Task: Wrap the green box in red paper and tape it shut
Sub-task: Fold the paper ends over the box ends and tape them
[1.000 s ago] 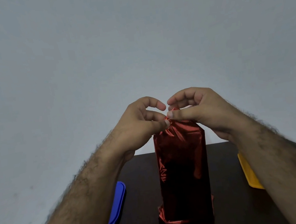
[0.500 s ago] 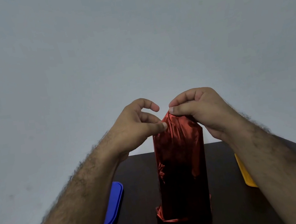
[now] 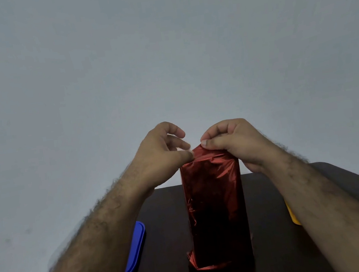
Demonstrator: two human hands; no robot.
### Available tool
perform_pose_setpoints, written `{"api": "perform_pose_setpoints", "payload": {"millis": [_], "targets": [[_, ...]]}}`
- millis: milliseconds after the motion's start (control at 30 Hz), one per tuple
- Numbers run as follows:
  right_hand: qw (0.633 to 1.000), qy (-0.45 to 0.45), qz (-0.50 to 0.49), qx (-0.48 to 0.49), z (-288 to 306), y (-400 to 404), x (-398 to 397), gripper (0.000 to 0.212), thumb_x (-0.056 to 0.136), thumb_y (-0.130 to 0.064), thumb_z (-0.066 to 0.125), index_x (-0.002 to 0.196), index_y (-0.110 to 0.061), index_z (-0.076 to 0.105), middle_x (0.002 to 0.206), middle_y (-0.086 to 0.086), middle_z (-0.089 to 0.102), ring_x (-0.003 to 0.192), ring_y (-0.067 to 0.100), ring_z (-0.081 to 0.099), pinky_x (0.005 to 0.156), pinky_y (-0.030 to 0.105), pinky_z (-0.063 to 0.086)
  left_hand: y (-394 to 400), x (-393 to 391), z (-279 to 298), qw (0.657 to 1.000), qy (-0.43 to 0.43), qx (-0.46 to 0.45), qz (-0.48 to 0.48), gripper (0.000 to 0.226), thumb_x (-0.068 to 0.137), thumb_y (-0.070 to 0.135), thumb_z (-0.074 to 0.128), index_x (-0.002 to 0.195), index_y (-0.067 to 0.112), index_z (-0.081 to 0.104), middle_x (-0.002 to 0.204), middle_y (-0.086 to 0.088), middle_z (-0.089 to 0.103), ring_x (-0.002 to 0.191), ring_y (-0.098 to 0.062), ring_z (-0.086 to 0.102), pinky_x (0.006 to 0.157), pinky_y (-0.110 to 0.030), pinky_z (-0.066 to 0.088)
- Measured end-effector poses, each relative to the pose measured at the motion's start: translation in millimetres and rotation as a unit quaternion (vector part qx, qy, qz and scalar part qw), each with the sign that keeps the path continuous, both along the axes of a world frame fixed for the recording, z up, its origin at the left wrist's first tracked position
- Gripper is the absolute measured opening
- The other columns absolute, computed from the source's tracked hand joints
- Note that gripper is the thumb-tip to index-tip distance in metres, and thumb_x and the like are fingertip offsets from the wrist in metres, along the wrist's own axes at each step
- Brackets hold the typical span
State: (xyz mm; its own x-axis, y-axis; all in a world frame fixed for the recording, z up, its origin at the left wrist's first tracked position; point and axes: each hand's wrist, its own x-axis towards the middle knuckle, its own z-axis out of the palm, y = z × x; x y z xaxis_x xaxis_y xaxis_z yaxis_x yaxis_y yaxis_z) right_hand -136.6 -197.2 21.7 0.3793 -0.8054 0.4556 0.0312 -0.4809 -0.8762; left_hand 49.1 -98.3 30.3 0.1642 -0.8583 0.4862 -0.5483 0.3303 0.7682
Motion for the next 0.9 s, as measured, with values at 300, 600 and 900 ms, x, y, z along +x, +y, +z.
{"api": "perform_pose_setpoints", "payload": {"millis": [300, 600, 900], "targets": [[1.0, 0.002, 0.024, -0.004, 4.0, -1.1, -3.0, 0.007, 0.085, -0.002, 0.083, 0.091, -0.006, 0.081, 0.088, 0.012, 0.08, 0.077, 0.018, 0.074, 0.069, 0.028, 0.058, -6.4, -1.9, -4.6, 0.999, 0.034, 0.015, 0.003, 0.026, 0.087, 0.016, 0.085, 0.108, 0.025, 0.071, 0.111, 0.001, 0.072, 0.084, -0.015, 0.07, 0.081, -0.034, 0.057], [0.999, 0.034, 0.0, -0.003, -1.2, -7.8, 1.2, 0.012, 0.076, -0.003, 0.09, 0.083, -0.012, 0.084, 0.123, -0.002, 0.074, 0.112, 0.013, 0.074, 0.1, 0.042, 0.06, -10.5, -8.5, -8.1, 0.998, 0.055, 0.011, 0.013, 0.036, 0.081, 0.006, 0.085, 0.107, 0.026, 0.07, 0.11, 0.001, 0.071, 0.077, -0.013, 0.063, 0.073, -0.03, 0.055], [0.998, 0.019, -0.014, 0.061, -6.8, -21.1, 0.5, 0.047, 0.066, 0.0, 0.096, 0.104, -0.025, 0.083, 0.129, 0.006, 0.062, 0.12, 0.024, 0.067, 0.079, 0.036, 0.064, -12.5, -10.5, -10.5, 0.999, 0.047, 0.013, 0.01, 0.03, 0.085, 0.003, 0.078, 0.105, 0.024, 0.069, 0.102, 0.004, 0.068, 0.071, -0.009, 0.061, 0.062, -0.02, 0.05]]}}
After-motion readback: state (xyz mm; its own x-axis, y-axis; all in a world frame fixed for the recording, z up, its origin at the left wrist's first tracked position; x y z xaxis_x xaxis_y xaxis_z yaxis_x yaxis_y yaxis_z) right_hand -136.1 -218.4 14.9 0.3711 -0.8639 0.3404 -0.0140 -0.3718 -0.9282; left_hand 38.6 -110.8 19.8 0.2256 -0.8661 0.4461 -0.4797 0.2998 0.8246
